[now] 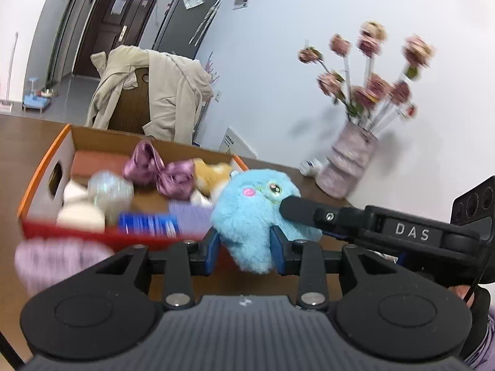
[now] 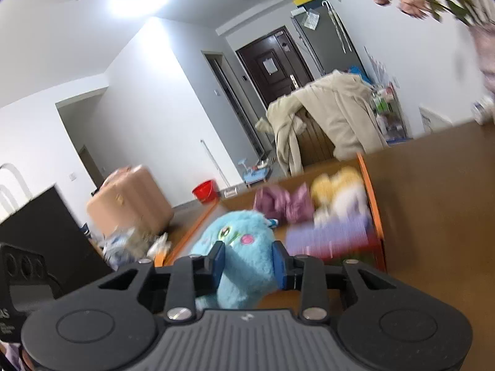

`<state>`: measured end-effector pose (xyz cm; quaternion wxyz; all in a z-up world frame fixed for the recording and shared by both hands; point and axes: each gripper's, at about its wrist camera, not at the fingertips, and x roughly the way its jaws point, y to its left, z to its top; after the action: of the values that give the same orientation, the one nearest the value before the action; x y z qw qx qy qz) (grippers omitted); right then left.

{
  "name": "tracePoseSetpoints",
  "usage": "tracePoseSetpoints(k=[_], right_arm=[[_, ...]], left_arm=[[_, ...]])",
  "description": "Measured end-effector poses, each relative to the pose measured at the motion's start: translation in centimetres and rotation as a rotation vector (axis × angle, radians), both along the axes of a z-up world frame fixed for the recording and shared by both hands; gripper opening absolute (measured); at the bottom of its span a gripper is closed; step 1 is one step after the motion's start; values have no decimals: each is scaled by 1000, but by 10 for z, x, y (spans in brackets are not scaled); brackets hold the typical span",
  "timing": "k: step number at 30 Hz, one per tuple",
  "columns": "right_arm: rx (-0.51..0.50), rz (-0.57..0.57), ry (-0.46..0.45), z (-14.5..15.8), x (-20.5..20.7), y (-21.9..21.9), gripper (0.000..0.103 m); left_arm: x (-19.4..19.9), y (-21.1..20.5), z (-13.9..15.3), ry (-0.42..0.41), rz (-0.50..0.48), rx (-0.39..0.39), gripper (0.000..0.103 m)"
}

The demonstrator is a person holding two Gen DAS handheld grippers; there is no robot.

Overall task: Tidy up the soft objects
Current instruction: 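Carry the light-blue plush into the cardboard box with both grippers and open them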

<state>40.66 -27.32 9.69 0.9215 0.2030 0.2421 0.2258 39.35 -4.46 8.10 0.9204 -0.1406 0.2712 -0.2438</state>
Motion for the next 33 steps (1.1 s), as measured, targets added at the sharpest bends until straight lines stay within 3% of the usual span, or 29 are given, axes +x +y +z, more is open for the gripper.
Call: tracePoseSetpoints(k=[4, 9, 11, 14, 18, 20, 24, 27, 29, 33], right_arm=[[-39, 5, 76, -2, 79, 23, 30], [-49, 3, 279, -44, 164, 55, 30], [-117, -15, 351, -59, 182, 71, 30], [-233, 14, 334, -66, 187, 91, 31], [-286, 68, 364, -68, 190, 100, 33], [-237, 87, 403, -70, 192, 92, 33], [-19, 102, 538, -82, 200, 67, 32], [-39, 84, 522, -77, 192, 66, 37], [-111, 63, 459, -62, 179, 70, 45], [-194, 60, 293, -13, 143, 66, 45]], left_arm=[[78, 24, -9, 98, 25, -42, 34], [145, 43, -43, 243, 119, 23, 35], [149, 49, -50, 260, 123, 24, 35], [139, 54, -46, 200, 78, 26, 45], [131, 54, -40, 182, 46, 100, 46], [125, 59, -36, 157, 48, 117, 47], [109, 73, -24, 126, 92, 105, 54], [95, 81, -12, 109, 117, 115, 61], [85, 84, -5, 102, 125, 143, 63], [57, 88, 13, 63, 149, 194, 66]])
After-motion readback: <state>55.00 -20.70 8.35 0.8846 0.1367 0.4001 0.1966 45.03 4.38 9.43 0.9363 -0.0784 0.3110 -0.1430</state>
